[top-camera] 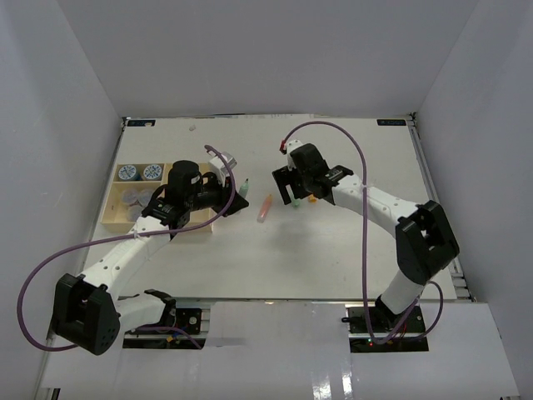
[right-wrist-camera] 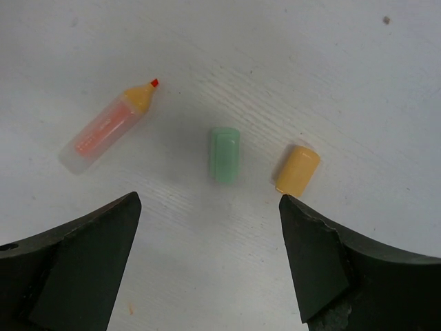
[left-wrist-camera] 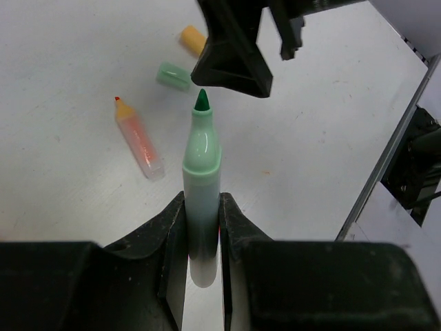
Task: Sort the stationery into containers
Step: Pick up the pen cap from the center of the board.
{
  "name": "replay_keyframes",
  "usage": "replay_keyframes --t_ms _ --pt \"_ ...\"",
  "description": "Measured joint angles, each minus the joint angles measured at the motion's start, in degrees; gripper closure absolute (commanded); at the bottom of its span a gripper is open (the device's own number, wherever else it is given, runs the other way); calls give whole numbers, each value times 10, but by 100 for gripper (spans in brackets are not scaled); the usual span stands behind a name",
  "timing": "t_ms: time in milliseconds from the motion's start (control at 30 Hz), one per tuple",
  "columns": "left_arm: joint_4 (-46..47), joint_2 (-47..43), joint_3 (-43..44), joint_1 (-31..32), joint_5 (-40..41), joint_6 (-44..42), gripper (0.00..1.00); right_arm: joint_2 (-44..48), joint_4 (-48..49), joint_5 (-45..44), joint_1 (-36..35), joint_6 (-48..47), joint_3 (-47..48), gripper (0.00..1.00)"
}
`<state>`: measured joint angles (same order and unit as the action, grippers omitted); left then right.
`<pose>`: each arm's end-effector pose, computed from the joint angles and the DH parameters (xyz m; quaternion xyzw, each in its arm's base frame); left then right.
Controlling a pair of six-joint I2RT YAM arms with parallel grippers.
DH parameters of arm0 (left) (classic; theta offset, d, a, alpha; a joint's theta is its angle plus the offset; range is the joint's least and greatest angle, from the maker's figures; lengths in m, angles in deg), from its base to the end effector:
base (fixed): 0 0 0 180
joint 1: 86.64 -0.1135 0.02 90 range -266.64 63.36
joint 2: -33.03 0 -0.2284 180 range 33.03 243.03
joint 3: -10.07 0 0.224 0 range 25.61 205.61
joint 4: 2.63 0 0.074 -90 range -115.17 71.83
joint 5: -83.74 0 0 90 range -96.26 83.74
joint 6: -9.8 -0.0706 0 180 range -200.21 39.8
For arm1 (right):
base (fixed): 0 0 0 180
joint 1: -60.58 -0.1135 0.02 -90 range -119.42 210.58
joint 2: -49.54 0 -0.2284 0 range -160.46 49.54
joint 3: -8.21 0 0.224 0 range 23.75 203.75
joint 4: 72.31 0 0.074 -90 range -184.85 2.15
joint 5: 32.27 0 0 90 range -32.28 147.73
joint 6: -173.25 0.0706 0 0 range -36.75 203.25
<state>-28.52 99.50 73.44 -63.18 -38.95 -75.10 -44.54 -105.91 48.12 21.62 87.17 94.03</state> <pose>0.2318 -0.1421 0.2461 0.2729 0.7934 -0.3551 0.4122 0.2911 0.2203 0.2133 -0.2413 0.8779 0.0774 0.4063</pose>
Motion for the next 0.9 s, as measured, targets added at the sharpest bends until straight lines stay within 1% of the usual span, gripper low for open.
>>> replay_keyframes --t_ms 33,67,167,300,733,833,900 --pt "0 0 -1 0 -7 -7 99 -20 -10 0 4 -4 9 13" --pt "-1 0 -1 0 -11 -13 100 -37 -19 2 6 -9 16 16" --pt "-2 0 -1 0 -17 -25 99 -81 -46 9 10 -19 32 20" --pt "-4 0 -1 0 -23 -32 99 -118 -64 20 13 -30 48 25" --pt "-5 1 -1 0 -25 -34 99 -193 -74 23 17 -52 108 34" --pt "-5 1 -1 0 -25 -34 99 -207 -75 23 20 -56 117 39" --pt "-5 1 -1 0 -25 -34 99 -213 -75 23 21 -57 119 39"
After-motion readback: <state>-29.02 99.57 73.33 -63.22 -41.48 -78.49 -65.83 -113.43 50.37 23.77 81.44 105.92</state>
